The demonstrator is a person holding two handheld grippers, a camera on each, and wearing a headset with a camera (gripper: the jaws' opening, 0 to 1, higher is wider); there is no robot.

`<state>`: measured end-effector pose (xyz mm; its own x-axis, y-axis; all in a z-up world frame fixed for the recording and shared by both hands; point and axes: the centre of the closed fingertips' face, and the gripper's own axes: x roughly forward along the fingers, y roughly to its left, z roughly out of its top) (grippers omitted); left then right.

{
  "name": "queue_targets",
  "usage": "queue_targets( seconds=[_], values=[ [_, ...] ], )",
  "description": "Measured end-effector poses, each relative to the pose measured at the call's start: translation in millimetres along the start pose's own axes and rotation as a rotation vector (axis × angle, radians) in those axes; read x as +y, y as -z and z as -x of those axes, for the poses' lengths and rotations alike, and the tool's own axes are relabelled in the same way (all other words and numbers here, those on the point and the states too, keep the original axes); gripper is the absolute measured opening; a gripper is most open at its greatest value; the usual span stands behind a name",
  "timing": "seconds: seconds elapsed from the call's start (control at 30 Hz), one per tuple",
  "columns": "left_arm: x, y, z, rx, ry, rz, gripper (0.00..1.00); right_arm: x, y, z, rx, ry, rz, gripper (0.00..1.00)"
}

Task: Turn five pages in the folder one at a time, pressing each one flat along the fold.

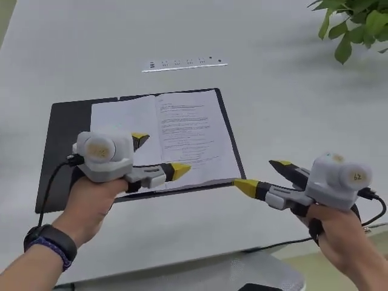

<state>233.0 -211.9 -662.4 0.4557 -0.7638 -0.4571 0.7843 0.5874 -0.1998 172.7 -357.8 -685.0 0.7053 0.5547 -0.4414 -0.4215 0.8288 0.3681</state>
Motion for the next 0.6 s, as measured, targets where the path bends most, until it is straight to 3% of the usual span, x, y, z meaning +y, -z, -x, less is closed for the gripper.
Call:
queue_targets(
  seconds=[0.2, 0.4, 0.6],
  values=[
    [-13.0, -3.8, -23.8, 0.011, 0.043, -0.018, 0.75, -3.5, -5.3, -0.7, -0.023, -0.004, -0.007, 0.79],
    [-22.1, -5.8, -47.5, 0.022, 0.065, -0.043, 0.76, -8.0, -5.5, -2.2, -0.015, -0.008, -0.016, 0.79],
    [-30.8, 1.8, -73.5, 0.051, 0.086, -0.058, 0.76, -12.2, -5.6, -1.8, -0.016, -0.005, -0.021, 0.79]
  ],
)
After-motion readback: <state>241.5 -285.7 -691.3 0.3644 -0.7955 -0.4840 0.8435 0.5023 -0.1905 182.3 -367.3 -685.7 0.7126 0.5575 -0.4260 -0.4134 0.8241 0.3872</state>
